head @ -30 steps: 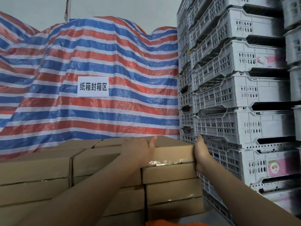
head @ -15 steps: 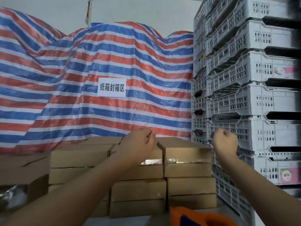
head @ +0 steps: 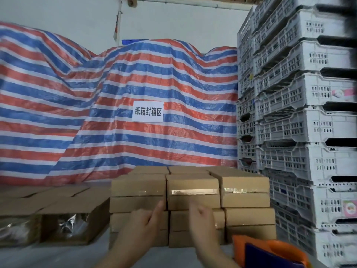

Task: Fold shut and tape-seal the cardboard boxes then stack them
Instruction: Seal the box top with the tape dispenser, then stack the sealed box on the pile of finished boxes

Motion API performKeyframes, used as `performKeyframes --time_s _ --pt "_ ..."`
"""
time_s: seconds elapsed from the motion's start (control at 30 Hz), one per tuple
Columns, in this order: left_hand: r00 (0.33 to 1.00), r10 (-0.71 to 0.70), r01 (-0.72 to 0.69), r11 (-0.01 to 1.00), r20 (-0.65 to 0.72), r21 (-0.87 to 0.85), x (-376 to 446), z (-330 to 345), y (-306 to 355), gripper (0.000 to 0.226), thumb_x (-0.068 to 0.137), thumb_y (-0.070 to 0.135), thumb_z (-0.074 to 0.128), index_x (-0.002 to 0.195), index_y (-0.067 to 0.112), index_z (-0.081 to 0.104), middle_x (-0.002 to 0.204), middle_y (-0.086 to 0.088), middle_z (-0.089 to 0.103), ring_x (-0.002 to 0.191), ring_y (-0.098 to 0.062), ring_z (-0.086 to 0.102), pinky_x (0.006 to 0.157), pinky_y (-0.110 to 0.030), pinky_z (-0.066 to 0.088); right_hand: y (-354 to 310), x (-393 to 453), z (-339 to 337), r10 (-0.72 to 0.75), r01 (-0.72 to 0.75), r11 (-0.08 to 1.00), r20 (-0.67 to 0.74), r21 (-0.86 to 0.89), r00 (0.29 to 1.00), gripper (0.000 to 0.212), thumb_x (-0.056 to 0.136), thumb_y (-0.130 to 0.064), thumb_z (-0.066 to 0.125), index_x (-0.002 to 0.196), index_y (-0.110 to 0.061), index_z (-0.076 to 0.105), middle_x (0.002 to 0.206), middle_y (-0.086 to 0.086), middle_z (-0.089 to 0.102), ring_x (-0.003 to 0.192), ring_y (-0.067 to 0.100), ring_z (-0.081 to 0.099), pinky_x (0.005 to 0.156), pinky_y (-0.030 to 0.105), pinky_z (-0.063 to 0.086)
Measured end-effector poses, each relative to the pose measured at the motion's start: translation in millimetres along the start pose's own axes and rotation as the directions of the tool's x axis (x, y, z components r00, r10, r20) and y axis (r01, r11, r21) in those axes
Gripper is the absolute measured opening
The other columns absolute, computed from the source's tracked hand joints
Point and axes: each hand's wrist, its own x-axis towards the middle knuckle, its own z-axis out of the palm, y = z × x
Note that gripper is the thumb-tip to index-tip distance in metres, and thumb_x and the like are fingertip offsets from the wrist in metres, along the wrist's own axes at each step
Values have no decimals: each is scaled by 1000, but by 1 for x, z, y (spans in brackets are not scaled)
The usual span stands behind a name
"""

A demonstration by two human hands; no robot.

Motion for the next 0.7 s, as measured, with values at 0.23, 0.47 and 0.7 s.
performKeyframes --time_s 0.23,0.47,0.7 --pt "997 48 -47 999 65 -22 -11 8 -43 21 88 31 71 68 31 66 73 30 65 71 9 61 68 -10 46 56 -9 30 -4 45 968 165 -246 986 50 98 -25 60 52 -12 45 52 -1 44 48 -3 43 55 13 34" --pt "996 -86 86 992 -2 -96 -18 13 -54 58 98 38 53 41 37 59 47 20 57 55 11 56 54 -9 37 59 -13 29 -95 220 908 335 -357 937 59 100 -23 56 45 -20 34 42 -7 35 47 1 42 51 17 28" --pt "988 -107 80 970 -108 -228 -12 2 -63 19 94 22 65 76 21 60 64 3 61 58 0 54 57 -13 41 56 -17 28 -176 297 877 322 -378 930 47 101 -27 55 56 -18 44 49 -9 45 51 1 44 57 28 34"
